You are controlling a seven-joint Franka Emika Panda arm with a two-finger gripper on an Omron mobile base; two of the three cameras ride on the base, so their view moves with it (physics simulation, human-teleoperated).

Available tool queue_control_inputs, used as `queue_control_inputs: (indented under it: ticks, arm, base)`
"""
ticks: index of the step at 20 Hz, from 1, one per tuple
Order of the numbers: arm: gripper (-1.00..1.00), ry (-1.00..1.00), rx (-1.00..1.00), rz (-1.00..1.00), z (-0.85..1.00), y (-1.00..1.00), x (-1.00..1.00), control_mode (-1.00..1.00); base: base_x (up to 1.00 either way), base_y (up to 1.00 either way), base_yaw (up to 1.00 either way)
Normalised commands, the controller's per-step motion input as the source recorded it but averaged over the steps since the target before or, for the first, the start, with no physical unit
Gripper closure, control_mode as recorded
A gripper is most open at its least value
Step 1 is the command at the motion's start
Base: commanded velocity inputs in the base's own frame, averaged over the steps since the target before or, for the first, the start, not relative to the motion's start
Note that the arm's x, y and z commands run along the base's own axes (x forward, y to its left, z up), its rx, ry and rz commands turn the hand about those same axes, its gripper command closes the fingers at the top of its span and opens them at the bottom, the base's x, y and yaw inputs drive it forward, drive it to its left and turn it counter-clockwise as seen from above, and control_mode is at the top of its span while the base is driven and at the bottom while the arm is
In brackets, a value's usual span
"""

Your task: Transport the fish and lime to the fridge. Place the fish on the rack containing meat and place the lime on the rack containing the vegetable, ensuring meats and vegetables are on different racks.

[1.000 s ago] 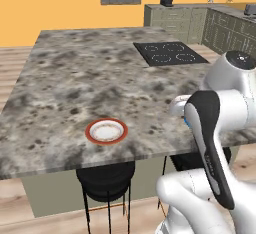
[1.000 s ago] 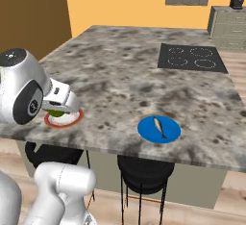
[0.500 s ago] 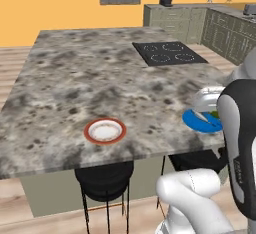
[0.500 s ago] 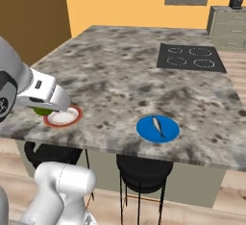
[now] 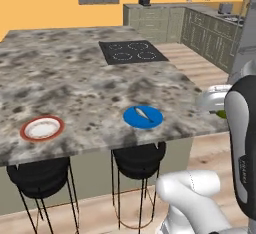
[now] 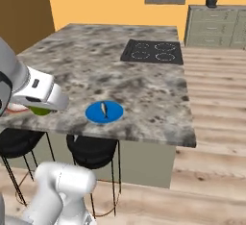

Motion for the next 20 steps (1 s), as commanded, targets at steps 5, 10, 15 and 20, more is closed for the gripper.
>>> queue_control_inputs:
  ticks: [5, 10, 15, 20]
  arm:
    - [1.0, 0.0, 0.0, 0.0, 0.0, 0.0, 0.0, 1.0]
    - [1.0, 0.0, 0.0, 0.0, 0.0, 0.0, 0.0, 1.0]
    - [1.0, 0.0, 0.0, 0.0, 0.0, 0.0, 0.0, 1.0]
    - [1.0, 0.0, 0.0, 0.0, 0.0, 0.0, 0.0, 1.0]
  base:
    - [-0.27, -1.0, -0.06]
    - [-0.04, -1.0, -0.04]
    - [0.3, -1.0, -0.07]
    - [0.62, -1.0, -0.06]
